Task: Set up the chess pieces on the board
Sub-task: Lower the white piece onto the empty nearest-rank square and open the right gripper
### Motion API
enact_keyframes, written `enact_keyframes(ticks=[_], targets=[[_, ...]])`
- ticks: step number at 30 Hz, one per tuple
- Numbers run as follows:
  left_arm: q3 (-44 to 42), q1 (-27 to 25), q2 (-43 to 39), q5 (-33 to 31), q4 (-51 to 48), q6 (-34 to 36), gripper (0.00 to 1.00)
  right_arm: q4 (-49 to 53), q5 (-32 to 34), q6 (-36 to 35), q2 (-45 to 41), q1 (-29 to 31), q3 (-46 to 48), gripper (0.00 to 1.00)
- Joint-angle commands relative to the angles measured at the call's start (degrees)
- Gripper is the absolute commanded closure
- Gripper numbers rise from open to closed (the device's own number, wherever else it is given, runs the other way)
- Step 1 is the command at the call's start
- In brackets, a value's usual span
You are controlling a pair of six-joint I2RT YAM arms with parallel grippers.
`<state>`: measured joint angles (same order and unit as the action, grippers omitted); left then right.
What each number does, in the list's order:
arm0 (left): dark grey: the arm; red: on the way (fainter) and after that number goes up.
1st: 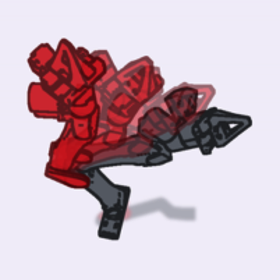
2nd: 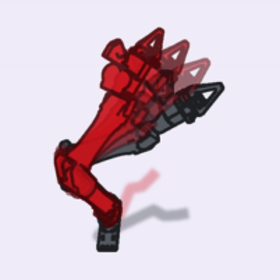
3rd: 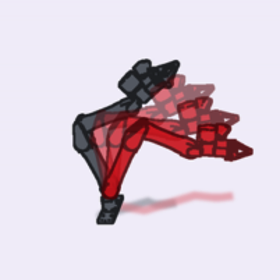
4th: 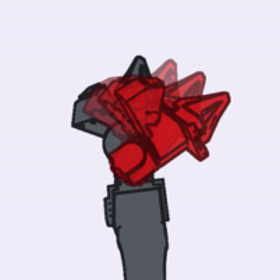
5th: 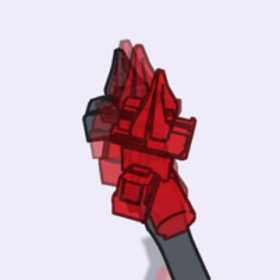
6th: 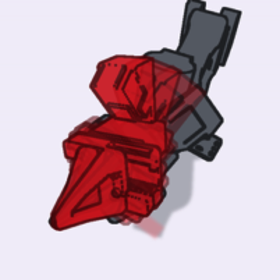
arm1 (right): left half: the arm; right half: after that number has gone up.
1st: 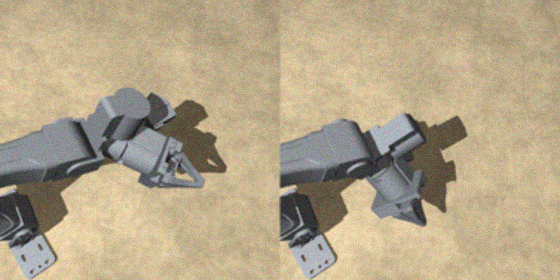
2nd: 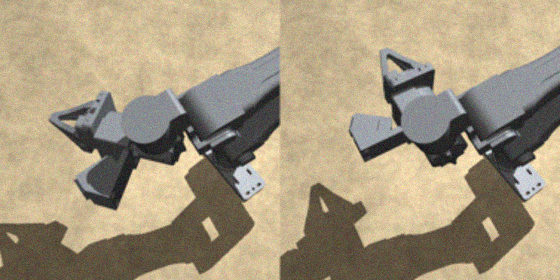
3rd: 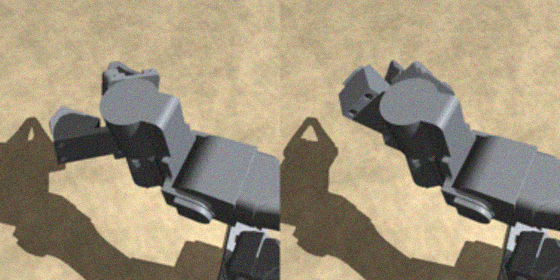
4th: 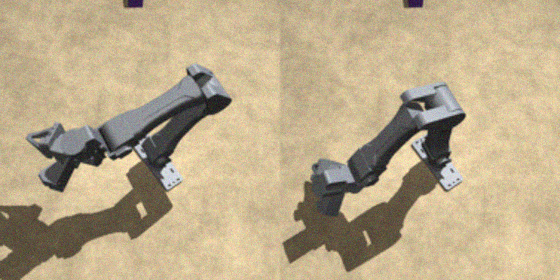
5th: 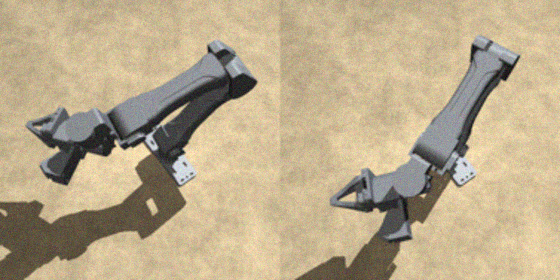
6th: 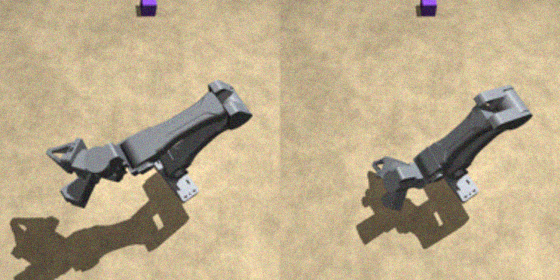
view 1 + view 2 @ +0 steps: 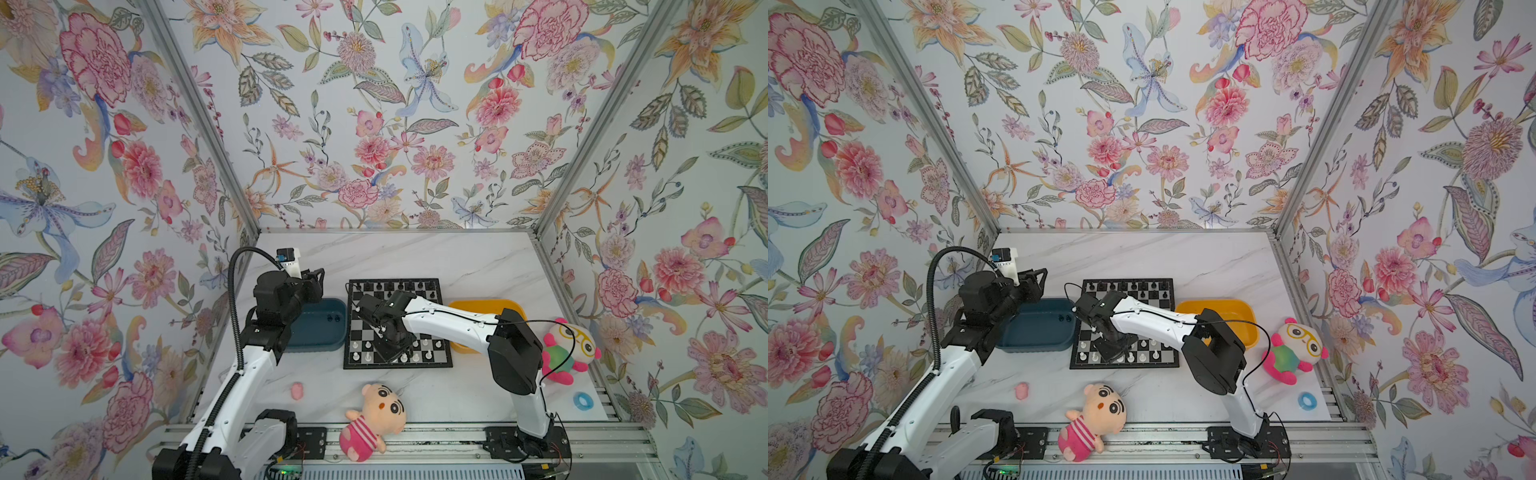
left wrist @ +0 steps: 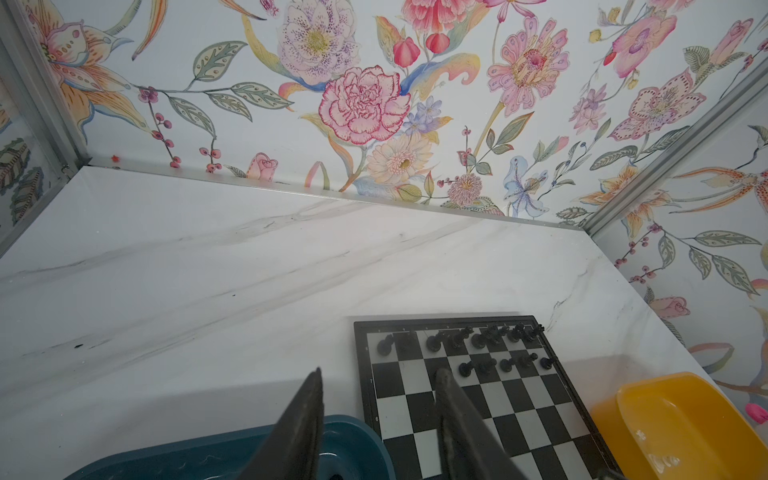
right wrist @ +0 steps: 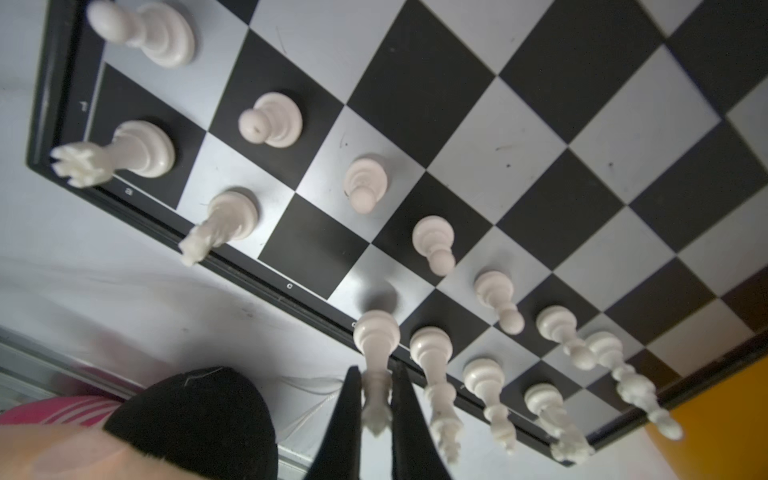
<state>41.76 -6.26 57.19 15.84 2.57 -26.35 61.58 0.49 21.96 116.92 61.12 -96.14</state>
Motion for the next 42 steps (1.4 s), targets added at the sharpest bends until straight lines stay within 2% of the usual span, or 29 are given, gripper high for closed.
enact_keyframes(ticks=[1, 27, 42], targets=[[-0.4, 0.6, -0.9, -0.4, -0.1, 0.7, 0.54, -0.6, 0.6, 1.0, 0.8, 0.4, 0.8, 1.00], [-1.1, 0.6, -1.5, -0.4, 0.5, 1.0, 0.54, -2.5, 0.2, 1.7, 1.9, -0.3, 2.3, 0.98], [-1.4, 0.6, -1.4, 0.3, 0.9, 0.9, 0.54, -2.6, 0.9, 2.1, 0.6, -0.3, 2.5, 0.81]])
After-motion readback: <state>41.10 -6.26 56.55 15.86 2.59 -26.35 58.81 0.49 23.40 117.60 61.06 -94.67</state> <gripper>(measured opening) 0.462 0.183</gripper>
